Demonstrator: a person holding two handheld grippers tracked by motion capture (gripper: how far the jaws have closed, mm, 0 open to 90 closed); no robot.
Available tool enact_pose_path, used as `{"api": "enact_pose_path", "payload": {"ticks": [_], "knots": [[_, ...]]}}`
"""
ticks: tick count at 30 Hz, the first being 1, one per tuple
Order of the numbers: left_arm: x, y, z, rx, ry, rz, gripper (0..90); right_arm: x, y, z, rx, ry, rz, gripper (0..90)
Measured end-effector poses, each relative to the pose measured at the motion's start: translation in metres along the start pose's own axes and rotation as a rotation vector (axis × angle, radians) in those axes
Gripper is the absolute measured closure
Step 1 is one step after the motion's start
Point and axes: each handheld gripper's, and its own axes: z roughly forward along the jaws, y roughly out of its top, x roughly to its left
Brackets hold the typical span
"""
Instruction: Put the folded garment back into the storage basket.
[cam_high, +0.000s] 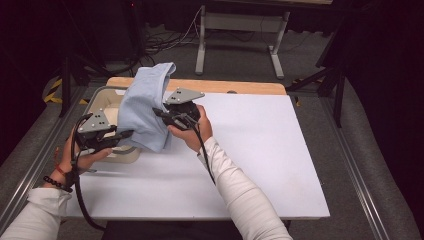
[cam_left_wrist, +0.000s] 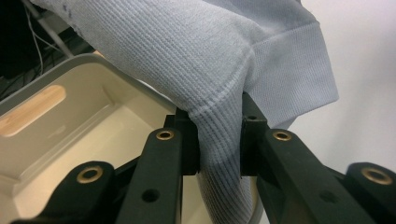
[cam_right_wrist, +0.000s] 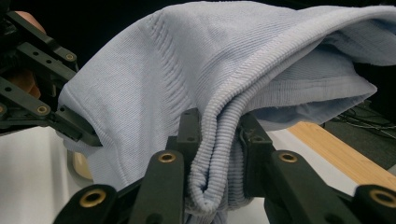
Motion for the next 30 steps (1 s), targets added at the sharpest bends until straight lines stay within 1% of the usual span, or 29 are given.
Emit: {"api": "enact_pose_path", "payload": {"ticks": [6, 10, 15, 18, 20, 26, 30], "knots": [[0.007, -0.003, -0.007, 0.010, 0.021, 0.007, 75.9, 0.003, 0.005, 0.010, 0.001, 0.007, -0.008, 74.3], [0.011, -0.005, -0.010, 0.012, 0.032, 0.000, 75.9, 0.006, 0.009, 0.015, -0.006, 0.006, -0.007, 74.3], [0.014, -0.009, -0.015, 0.019, 0.037, -0.002, 75.8, 0.007, 0.010, 0.024, -0.004, 0.023, 0.007, 74.3], [0.016, -0.012, -0.019, 0.017, 0.042, -0.010, 75.8, 0.009, 0.011, 0.028, -0.005, 0.028, 0.012, 74.3], [0.017, -0.012, -0.020, 0.017, 0.048, -0.010, 75.8, 0.010, 0.012, 0.029, -0.005, 0.028, 0.007, 74.3], [0.023, -0.017, -0.028, 0.020, 0.069, -0.020, 75.8, 0.016, 0.019, 0.040, -0.010, 0.038, 0.008, 74.3], [0.028, -0.023, -0.032, 0.018, 0.084, -0.041, 75.8, 0.019, 0.024, 0.048, -0.011, 0.042, 0.005, 74.3]]}}
